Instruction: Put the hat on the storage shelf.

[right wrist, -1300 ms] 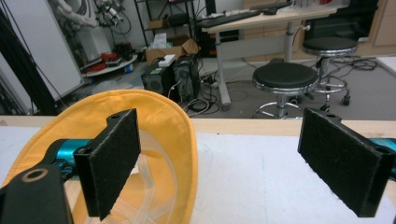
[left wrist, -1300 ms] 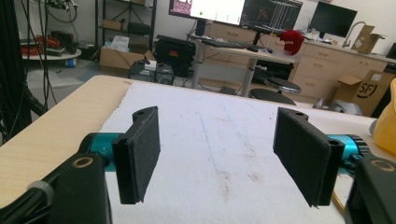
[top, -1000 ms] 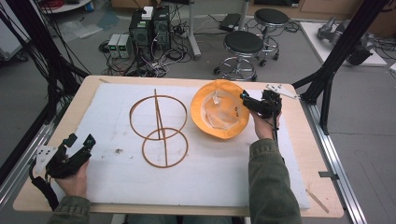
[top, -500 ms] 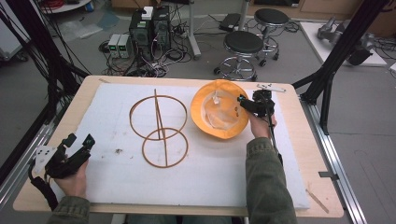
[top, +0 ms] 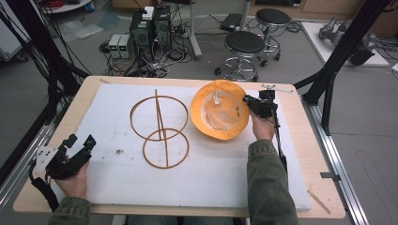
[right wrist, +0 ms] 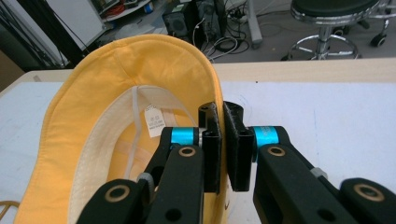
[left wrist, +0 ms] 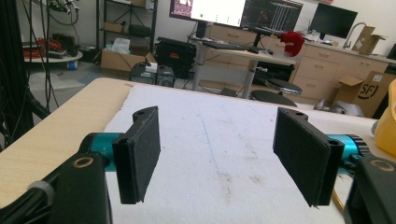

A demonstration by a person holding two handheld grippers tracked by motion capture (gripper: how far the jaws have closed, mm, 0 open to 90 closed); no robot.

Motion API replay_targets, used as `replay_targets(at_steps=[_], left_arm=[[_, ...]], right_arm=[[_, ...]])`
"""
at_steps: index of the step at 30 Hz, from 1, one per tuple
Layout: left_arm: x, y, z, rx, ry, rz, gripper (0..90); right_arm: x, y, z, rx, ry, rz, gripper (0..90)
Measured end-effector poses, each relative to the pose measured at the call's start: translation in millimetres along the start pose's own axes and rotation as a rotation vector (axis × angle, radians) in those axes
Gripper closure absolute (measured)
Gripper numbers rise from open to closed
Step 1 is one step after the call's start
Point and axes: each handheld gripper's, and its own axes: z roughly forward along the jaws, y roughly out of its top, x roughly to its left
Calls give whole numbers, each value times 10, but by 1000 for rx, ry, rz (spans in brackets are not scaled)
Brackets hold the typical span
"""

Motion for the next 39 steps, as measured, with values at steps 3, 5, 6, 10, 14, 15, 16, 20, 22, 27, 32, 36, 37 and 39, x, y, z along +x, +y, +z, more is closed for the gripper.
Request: replay_targets(at_steps=[3, 5, 6, 10, 14, 15, 16, 20, 22, 27, 32, 36, 37, 39], left_arm=[[-6, -3, 6, -1, -3, -1, 322], [-6, -4, 8, -2, -2, -3, 321], [-5, -4, 9, -2, 0, -5, 321], [-4, 0, 6, -1, -2, -3, 322], [-6, -2, 7, -1, -2, -6, 321], [-5, -2, 6, 0, -2, -6, 321], [-6, -2, 6, -3, -2, -5, 322], [-10, -1, 4, -3, -2, -7, 321], [-12, 0, 2, -1, -3, -3, 322], [-14, -3, 1, 2, -5, -1, 321], [-15, -3, 1, 2, -7, 0, 321], [-13, -3, 2, 3, -7, 2, 321], [-14, -4, 4, 3, -8, 1, 321], [-17, -6, 7, 2, -8, 0, 321]], right_arm=[[46, 6, -29, -19, 14, -28, 860], [99, 10, -55, -27, 20, -67, 861], [126, 14, -67, -36, 20, -87, 861], [187, 36, -119, -87, 27, -98, 862], [218, 62, -185, -123, 28, -88, 862], [224, 70, -208, -133, 25, -89, 862], [226, 79, -234, -145, 23, -90, 862], [236, 125, -354, -225, 12, -105, 862], [251, 149, -430, -282, 15, -119, 861], [309, 206, -630, -443, 37, -138, 861], [298, 243, -729, -503, 89, -115, 861], [293, 258, -775, -542, 116, -94, 861], [299, 266, -789, -548, 119, -93, 861], [317, 302, -816, -560, 123, -98, 861]])
